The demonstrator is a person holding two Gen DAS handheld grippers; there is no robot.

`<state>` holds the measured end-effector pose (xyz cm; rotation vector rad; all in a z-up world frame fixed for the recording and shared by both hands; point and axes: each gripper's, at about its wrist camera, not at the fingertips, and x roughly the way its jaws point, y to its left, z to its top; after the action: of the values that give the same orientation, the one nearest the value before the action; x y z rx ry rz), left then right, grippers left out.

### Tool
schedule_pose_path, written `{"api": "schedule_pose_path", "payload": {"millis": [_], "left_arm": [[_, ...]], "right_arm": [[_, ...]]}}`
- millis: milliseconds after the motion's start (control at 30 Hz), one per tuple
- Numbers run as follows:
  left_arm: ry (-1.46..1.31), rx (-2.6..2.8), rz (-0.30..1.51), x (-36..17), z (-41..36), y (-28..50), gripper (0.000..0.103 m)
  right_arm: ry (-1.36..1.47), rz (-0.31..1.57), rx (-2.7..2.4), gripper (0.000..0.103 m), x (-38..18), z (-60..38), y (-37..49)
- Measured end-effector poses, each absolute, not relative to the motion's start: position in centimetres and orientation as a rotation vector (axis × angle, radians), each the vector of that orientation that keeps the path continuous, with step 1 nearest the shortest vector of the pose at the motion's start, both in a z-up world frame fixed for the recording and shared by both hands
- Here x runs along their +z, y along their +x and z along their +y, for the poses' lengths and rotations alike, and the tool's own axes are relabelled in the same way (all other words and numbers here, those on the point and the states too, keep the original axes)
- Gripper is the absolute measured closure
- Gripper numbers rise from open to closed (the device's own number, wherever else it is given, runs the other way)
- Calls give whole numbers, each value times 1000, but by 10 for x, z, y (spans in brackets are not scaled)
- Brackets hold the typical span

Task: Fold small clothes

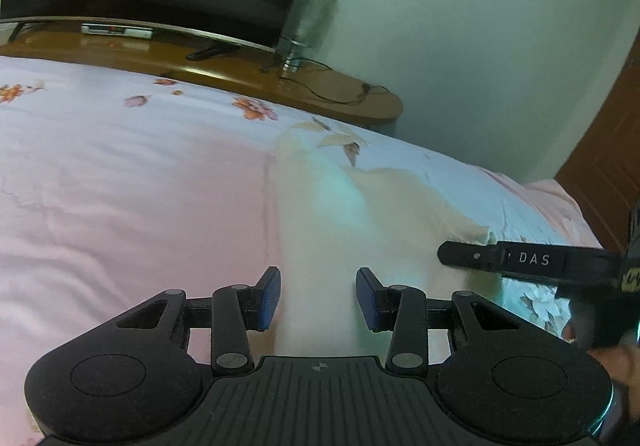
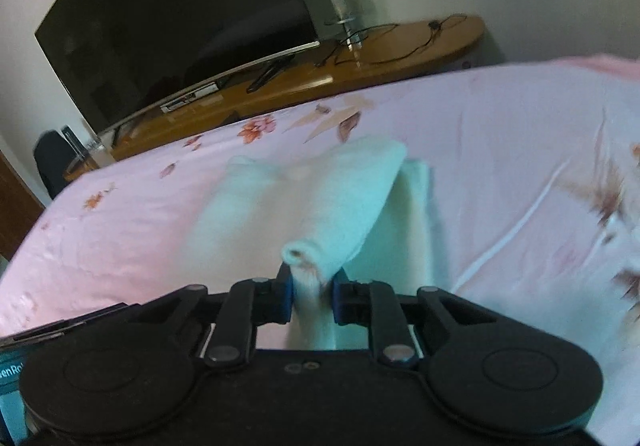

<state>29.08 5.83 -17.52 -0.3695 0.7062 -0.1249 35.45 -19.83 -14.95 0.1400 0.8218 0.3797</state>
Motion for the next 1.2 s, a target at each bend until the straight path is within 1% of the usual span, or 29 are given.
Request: {"api": "schedule_pose_path", "payload": {"millis": [133, 267, 300, 333, 367, 400, 433, 467, 800, 900, 1000, 1100, 1200], "left_arm": [[-355, -141, 740, -184, 50, 292, 62], [-314, -137, 790, -198, 48, 294, 62], [-315, -137, 803, -202, 49, 294, 62], [-322, -137, 810, -205, 51, 295, 62], [-331, -137, 816, -207, 53, 296, 60], [-337, -130, 822, -208, 56, 296, 51], [-338, -115, 824, -208, 57, 296, 43], [-339, -111, 824, -209, 59, 297, 43], [-311, -124, 845, -202, 57, 296, 43], [-328, -130, 868, -203, 58, 298, 43], [-317, -133, 872, -205, 57, 298, 43], [-286, -135, 874, -210, 54, 297, 43], [-316, -136, 888, -201, 58, 297, 43]], "right_arm": [[89, 844, 353, 85, -151, -207, 354], [239, 916, 338, 87, -170, -225, 346], [236, 913, 330, 87, -174, -226, 343], [242, 911, 338, 85, -175, -227, 340], [266, 919, 358, 80, -175, -229, 337], [299, 926, 370, 76, -174, -232, 334], [329, 931, 377, 73, -173, -236, 330], [337, 941, 378, 73, -173, -238, 325], [301, 994, 338, 87, -180, -240, 273], [317, 1014, 349, 94, -179, -239, 268], [311, 1007, 354, 95, -172, -238, 263], [286, 1038, 331, 96, -184, -239, 261], [273, 1048, 335, 96, -181, -238, 264]]}}
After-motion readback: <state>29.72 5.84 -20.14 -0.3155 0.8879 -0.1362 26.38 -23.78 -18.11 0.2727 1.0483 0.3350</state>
